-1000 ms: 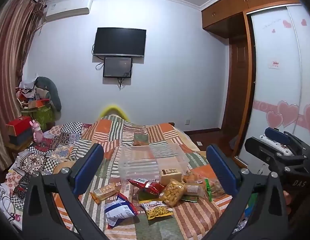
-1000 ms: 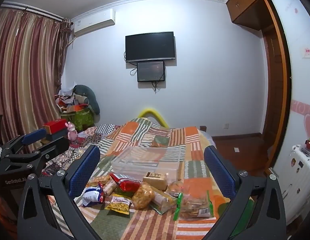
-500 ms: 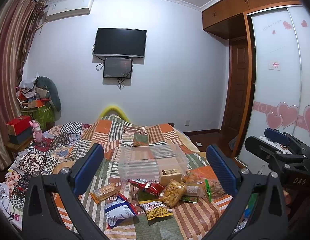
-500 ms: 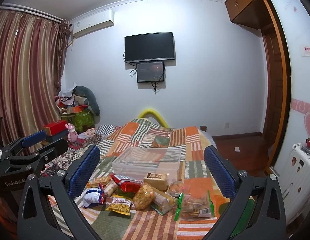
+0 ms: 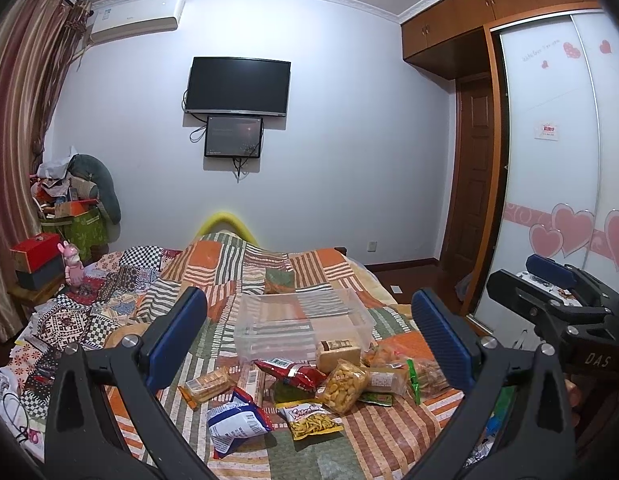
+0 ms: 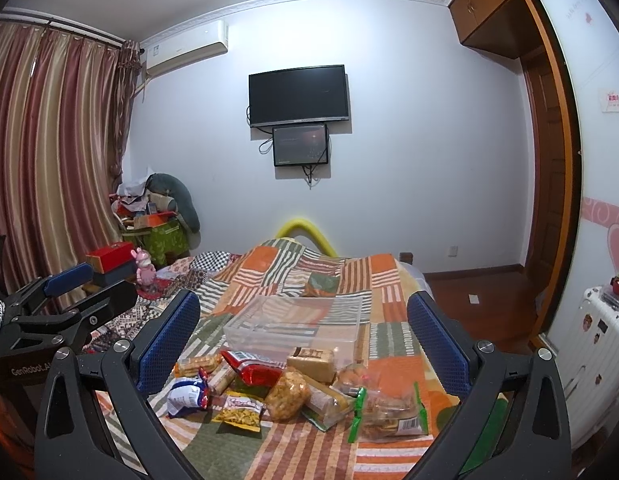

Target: Organize snacks

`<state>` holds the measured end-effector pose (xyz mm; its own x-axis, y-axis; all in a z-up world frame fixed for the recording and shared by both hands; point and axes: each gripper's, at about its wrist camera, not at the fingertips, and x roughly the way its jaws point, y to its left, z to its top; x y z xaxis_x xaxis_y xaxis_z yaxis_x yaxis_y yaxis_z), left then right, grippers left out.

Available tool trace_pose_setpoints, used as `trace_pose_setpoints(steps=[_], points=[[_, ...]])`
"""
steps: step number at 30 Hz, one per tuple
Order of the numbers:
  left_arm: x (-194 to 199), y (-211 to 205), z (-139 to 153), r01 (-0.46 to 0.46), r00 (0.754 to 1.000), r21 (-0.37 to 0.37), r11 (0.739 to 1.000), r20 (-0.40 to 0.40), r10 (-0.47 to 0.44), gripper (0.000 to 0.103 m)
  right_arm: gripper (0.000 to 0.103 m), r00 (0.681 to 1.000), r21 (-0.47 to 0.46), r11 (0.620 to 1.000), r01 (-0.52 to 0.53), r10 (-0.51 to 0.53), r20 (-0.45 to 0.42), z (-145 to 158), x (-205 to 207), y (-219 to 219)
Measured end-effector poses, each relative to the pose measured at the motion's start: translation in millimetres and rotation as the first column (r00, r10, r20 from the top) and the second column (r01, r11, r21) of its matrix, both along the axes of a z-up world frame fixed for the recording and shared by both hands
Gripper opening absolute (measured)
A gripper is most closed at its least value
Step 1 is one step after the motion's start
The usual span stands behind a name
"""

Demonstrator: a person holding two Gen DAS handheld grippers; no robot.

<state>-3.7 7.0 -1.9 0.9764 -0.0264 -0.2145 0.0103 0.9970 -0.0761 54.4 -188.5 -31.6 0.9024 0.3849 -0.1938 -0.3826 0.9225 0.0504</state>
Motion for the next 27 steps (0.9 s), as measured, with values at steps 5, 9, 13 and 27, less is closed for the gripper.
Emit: trace_pose_setpoints(steps=[5, 9, 13, 27], points=[[0.1, 0.4, 0.6, 0.0, 1.0, 0.0, 1.0, 0.0, 0.0, 0.103, 0.103, 1.0, 0.001, 1.0, -0.002, 0.002, 0.004, -0.7, -0.6, -0.4], [-0.3, 0.7, 1.7, -0.001, 1.0, -0.002, 1.0, 0.005, 0.001, 0.103, 0.103, 1.0, 0.0, 1.0, -0.001, 0.001, 0.005, -0.8, -0.4, -0.1], [0.1, 0.5, 2.0, -0.002, 1.0, 0.004, 1.0, 0.007, 0.002, 0.103, 0.103, 1.0, 0.0, 1.0, -0.002, 0.002, 0.004, -0.8, -0.4, 0.0], [-1.5, 1.1, 1.9, -0.006, 1.0, 0.004, 1.0, 0.012, 0.006, 0.103, 0.103, 1.0, -0.001, 1.0, -0.006, 0.006, 0.01, -1.9, -0.6, 0.6]])
